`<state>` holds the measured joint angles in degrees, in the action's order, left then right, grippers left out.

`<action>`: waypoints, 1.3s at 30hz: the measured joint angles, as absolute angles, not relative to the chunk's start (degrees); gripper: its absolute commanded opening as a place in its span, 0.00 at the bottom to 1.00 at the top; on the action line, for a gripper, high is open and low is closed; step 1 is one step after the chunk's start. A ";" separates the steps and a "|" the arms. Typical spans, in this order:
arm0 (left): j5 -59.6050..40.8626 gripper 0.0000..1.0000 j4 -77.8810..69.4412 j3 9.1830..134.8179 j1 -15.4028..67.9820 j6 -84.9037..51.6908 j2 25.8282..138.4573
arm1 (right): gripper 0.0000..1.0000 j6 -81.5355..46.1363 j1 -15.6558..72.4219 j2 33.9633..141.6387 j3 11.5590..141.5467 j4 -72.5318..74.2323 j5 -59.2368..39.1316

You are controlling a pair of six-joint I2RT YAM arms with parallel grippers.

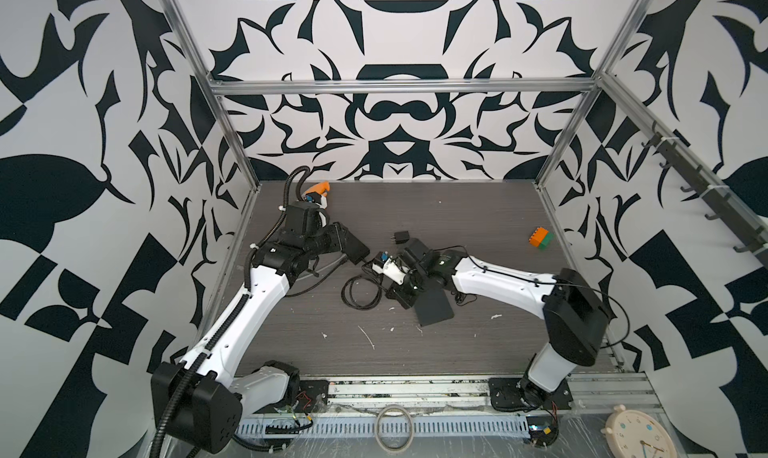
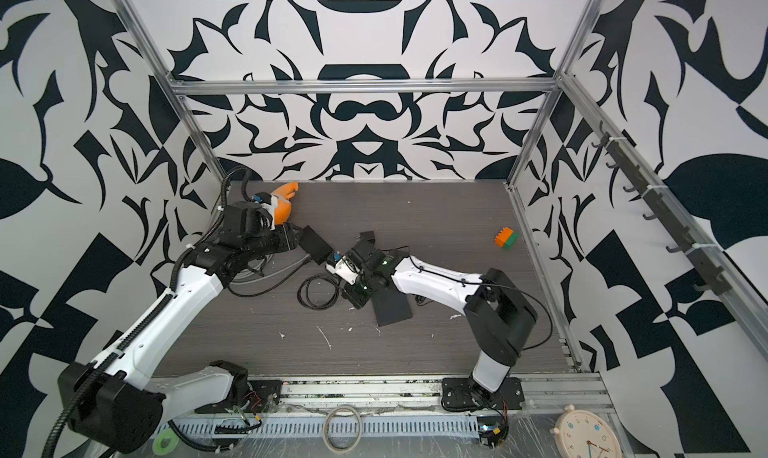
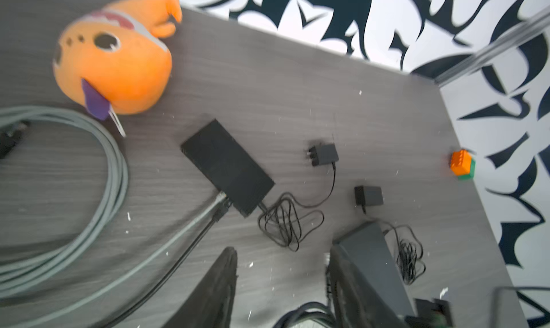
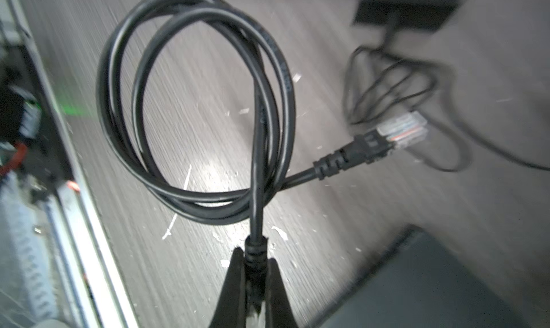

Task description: Insert the plug into the switch port

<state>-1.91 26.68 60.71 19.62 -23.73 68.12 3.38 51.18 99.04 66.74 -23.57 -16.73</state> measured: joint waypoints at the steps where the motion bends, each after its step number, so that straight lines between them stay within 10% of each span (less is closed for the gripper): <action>1: -2.52 0.52 26.83 60.34 19.62 -23.42 68.49 | 0.00 4.23 51.83 100.27 66.50 -23.22 -16.64; 5: -4.47 0.49 28.01 58.48 19.62 -21.98 69.52 | 0.04 7.22 54.13 105.54 66.35 -22.20 -15.66; 9: -6.61 0.48 28.56 56.66 20.12 -19.97 69.60 | 0.39 8.80 54.59 107.15 65.78 -21.58 -13.93; 14: -7.40 0.47 30.57 57.34 24.67 -13.89 70.43 | 0.55 9.65 53.30 102.78 62.94 -21.52 -13.30; 29: -15.81 0.38 30.74 54.70 38.41 15.84 79.94 | 0.61 -10.02 22.06 88.29 53.28 -18.31 -27.38; 39: -17.21 0.35 32.49 53.39 40.99 22.57 88.82 | 0.61 -16.05 17.47 86.28 51.88 -18.02 -30.41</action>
<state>-17.21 32.49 53.39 40.99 22.57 88.82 -16.05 17.47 86.28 51.88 -18.02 -30.41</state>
